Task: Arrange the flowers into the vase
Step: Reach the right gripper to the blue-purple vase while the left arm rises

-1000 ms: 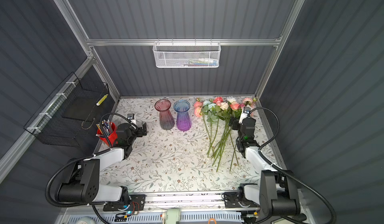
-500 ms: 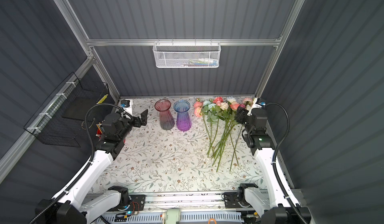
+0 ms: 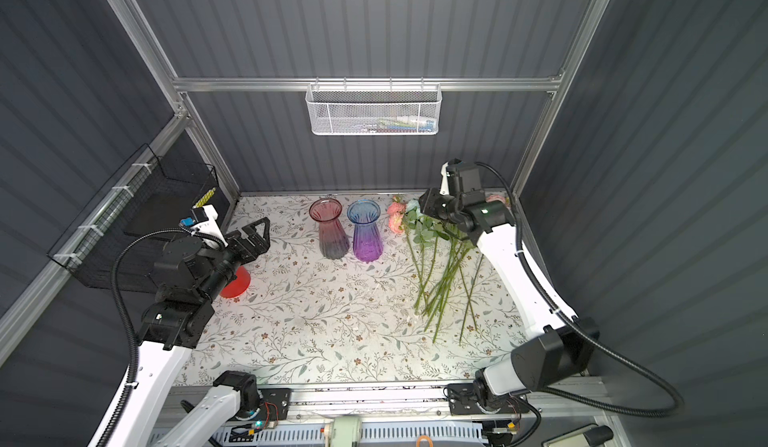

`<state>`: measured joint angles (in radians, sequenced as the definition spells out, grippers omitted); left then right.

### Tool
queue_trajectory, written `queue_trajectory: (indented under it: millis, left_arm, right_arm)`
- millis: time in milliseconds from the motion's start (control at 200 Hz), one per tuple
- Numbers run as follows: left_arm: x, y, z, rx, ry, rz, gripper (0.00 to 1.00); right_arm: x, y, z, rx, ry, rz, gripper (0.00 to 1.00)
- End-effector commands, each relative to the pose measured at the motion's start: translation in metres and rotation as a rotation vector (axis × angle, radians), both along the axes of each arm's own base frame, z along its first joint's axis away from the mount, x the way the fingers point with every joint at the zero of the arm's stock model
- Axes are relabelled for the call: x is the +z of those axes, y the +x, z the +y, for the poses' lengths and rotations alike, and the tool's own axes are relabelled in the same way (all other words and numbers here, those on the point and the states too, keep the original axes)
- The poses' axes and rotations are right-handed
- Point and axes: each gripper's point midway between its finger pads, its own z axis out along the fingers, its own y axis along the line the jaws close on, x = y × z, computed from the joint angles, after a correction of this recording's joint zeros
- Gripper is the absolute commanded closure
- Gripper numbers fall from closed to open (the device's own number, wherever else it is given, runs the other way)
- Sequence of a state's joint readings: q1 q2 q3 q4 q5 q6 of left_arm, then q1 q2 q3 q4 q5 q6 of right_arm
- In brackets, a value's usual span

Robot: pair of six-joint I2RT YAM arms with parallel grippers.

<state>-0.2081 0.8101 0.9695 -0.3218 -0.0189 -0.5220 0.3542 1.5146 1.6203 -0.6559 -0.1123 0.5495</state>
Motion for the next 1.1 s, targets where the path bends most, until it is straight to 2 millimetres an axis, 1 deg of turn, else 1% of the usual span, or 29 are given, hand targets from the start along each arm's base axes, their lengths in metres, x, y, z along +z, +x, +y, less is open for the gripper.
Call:
queue_trajectory:
  millis: [0, 75, 125, 145, 170, 260, 405, 500, 650, 795, 971, 1096]
  left_arm:
    - [-0.033, -0.007, -0.025, -0.131, -0.055, 0.179, 0.04]
    - [-0.044, -0.011, -0.035, -0.193, -0.056, 0.23, 0.04]
    - [-0.051, -0.015, -0.037, -0.211, -0.056, 0.259, 0.04]
    - [-0.054, -0.017, -0.038, -0.215, -0.057, 0.266, 0.04]
    - [-0.056, -0.019, -0.038, -0.219, -0.056, 0.271, 0.04]
    - [-0.062, -0.025, -0.04, -0.234, -0.062, 0.278, 0.04]
    - [-0.062, -0.034, -0.042, -0.262, -0.068, 0.265, 0.03]
    - [-0.065, -0.038, -0.044, -0.274, -0.076, 0.274, 0.03]
    - [-0.066, -0.038, -0.047, -0.29, -0.083, 0.278, 0.03]
    - [-0.068, -0.036, -0.051, -0.309, -0.091, 0.285, 0.03]
    - [-0.077, -0.035, -0.051, -0.303, -0.1, 0.303, 0.03]
    - [-0.084, -0.037, -0.05, -0.299, -0.097, 0.323, 0.03]
  right_arm:
    - [-0.015, -0.004, 0.027, 0.044, -0.015, 0.101, 0.56]
    - [-0.016, 0.003, 0.048, 0.083, -0.024, 0.116, 0.56]
    - [-0.017, 0.008, 0.06, 0.099, -0.033, 0.126, 0.55]
    - [-0.022, 0.009, 0.064, 0.105, -0.04, 0.137, 0.55]
    - [-0.022, 0.013, 0.069, 0.112, -0.041, 0.141, 0.55]
    - [-0.031, 0.021, 0.083, 0.126, -0.055, 0.175, 0.55]
    - [-0.047, 0.032, 0.098, 0.129, -0.075, 0.215, 0.55]
    - [-0.053, 0.034, 0.104, 0.128, -0.088, 0.23, 0.55]
    - [-0.066, 0.038, 0.104, 0.111, -0.124, 0.248, 0.55]
    - [-0.073, 0.042, 0.107, 0.117, -0.128, 0.262, 0.56]
    - [-0.084, 0.047, 0.112, 0.123, -0.135, 0.284, 0.58]
    - [-0.087, 0.052, 0.115, 0.12, -0.135, 0.289, 0.6]
